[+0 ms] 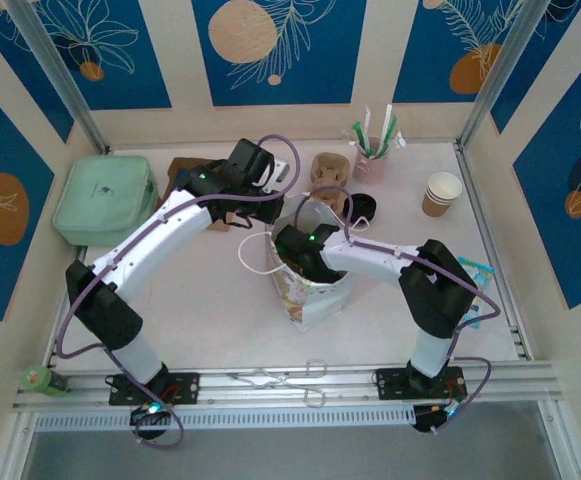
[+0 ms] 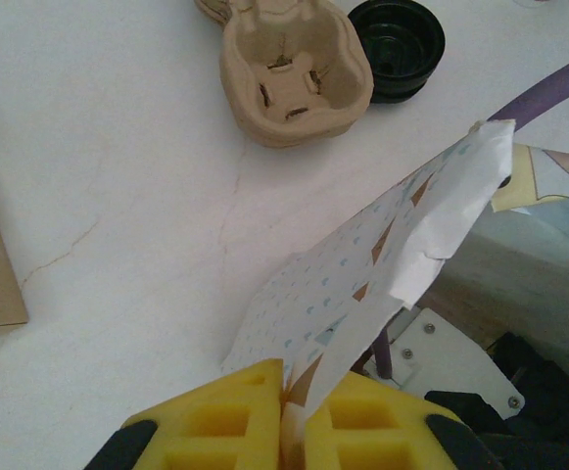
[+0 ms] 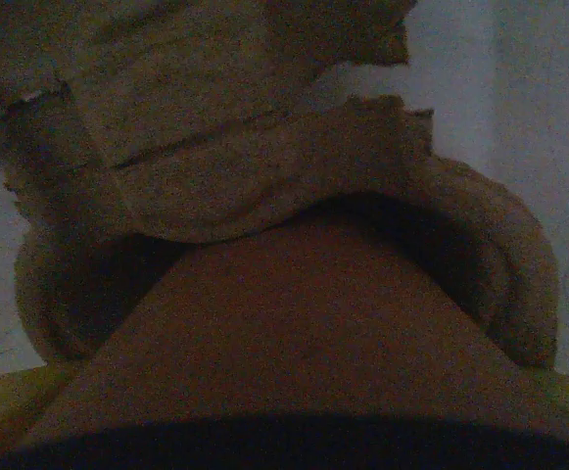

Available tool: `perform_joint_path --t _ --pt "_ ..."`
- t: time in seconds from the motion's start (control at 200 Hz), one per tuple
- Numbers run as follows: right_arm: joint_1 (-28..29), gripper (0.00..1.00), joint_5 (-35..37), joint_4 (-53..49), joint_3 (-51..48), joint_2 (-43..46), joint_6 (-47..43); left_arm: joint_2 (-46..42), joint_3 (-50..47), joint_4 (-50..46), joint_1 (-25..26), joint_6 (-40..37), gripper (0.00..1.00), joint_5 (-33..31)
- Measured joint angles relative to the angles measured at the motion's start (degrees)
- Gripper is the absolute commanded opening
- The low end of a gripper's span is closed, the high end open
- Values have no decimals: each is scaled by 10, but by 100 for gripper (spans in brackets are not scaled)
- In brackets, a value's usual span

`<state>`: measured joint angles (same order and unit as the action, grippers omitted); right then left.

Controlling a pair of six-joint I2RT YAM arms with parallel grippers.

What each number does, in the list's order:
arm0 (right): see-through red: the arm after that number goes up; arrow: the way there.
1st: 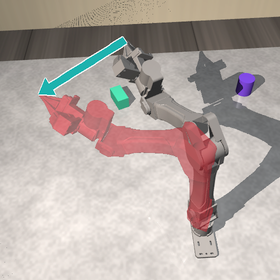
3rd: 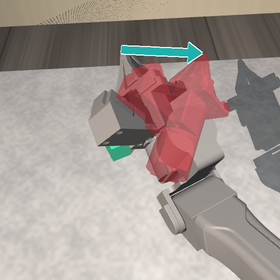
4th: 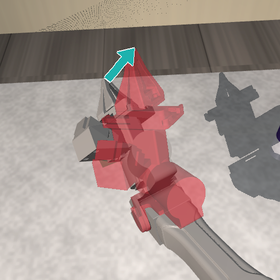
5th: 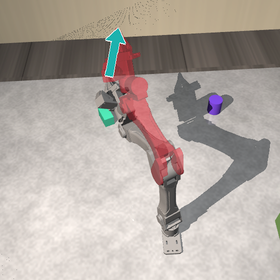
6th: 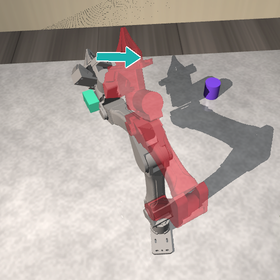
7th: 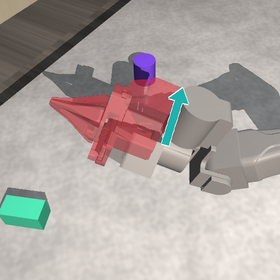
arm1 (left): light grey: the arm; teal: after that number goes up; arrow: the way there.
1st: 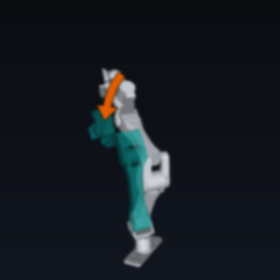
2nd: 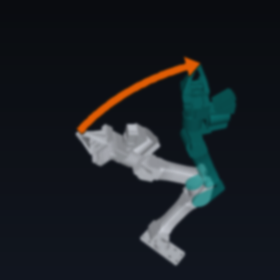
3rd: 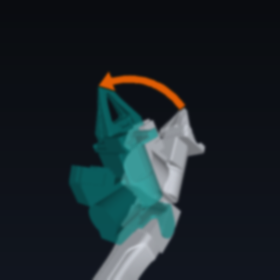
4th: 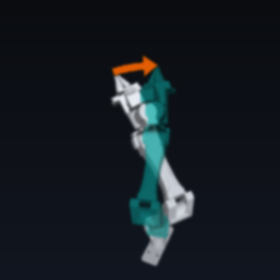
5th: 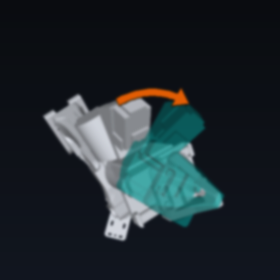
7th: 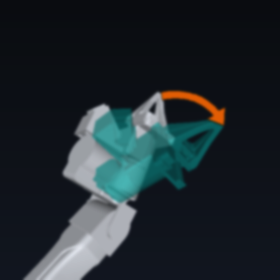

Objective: Pack the takeout coffee

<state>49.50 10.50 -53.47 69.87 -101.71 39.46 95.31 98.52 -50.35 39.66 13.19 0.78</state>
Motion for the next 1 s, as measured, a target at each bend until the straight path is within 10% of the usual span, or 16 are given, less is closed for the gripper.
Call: perform_joint_path --t 1.0 --pt "18 99 31 -87 119 82 -5 -7 -5 2 0 0 23 0"
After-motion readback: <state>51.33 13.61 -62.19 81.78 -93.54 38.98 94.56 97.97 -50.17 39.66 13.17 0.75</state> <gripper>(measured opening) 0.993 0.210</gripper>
